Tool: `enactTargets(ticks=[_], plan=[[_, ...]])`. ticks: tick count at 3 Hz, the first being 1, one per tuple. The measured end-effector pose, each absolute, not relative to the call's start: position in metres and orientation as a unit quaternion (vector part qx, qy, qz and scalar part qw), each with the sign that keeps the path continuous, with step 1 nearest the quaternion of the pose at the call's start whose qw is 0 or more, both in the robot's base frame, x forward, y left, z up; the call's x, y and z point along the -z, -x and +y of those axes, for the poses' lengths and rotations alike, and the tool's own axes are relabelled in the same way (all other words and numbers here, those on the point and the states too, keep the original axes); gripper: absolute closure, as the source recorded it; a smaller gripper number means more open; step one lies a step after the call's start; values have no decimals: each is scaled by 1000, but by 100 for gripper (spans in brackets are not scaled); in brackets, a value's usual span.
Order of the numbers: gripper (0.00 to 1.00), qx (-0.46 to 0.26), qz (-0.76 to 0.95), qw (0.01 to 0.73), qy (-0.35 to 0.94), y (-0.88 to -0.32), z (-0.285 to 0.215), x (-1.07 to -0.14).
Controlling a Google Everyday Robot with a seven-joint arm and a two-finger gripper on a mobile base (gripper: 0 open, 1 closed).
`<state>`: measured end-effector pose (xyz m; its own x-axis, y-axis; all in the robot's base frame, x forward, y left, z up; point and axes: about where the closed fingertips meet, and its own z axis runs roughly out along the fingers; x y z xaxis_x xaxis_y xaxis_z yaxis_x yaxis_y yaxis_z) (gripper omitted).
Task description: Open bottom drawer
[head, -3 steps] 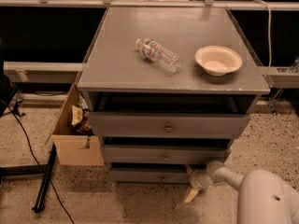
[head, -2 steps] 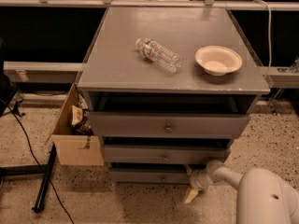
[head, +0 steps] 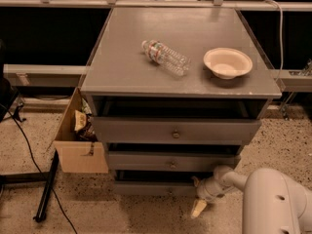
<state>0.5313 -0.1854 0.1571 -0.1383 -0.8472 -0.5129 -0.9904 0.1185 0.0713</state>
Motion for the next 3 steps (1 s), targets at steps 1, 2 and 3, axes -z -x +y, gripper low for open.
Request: enactTargets(ticks=[1,2,3], plan=[[0,-219,733,158,624,-522,-184,-167],[0,-236,738,139,617,-512,-182,-181],[0,-251,742,124,609,-504,-183,-196]])
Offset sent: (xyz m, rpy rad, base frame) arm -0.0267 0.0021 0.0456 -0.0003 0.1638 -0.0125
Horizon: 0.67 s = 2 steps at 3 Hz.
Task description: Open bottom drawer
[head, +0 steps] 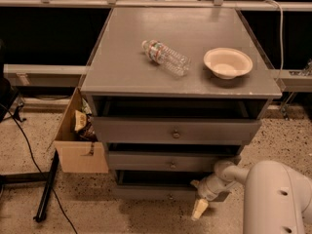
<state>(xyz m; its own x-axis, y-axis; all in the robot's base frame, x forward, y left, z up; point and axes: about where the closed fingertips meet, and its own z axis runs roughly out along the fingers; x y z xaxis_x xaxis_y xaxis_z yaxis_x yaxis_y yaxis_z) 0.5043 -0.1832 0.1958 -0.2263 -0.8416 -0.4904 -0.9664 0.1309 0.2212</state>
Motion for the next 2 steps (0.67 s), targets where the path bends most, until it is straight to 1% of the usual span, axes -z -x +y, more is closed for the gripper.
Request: enactTargets(ticks=[2], plan=[[0,-269,743,104,603,-491,-179,-198]])
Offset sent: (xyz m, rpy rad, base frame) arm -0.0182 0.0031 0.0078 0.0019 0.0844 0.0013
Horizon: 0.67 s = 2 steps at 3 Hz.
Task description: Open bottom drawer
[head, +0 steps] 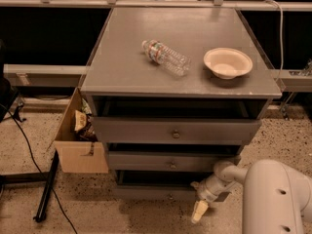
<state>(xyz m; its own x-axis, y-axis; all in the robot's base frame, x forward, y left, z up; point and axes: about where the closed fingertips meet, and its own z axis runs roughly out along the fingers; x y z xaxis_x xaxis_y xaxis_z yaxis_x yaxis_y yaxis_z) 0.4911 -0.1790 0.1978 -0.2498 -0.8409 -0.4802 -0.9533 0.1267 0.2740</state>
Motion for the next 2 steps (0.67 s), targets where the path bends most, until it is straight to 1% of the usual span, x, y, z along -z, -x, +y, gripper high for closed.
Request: enactTargets(ticks=[2], plan=[[0,-293,765,54,571,-461,-183,-212]])
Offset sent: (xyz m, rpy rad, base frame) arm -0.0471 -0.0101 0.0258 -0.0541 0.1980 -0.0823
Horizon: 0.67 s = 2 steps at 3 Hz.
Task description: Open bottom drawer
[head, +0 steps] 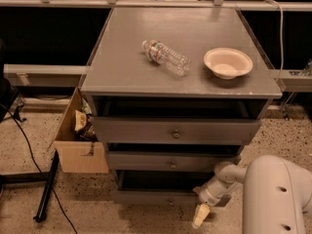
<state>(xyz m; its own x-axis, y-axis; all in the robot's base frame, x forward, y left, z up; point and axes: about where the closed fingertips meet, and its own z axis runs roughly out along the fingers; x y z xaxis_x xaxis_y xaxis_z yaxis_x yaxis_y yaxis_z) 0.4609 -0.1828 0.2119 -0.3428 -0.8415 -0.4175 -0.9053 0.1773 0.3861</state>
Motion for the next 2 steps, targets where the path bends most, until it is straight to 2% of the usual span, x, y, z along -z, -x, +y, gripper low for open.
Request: enactTargets(ticks=[2], plan=[[0,-313,791,14,526,-424,-197,-223]])
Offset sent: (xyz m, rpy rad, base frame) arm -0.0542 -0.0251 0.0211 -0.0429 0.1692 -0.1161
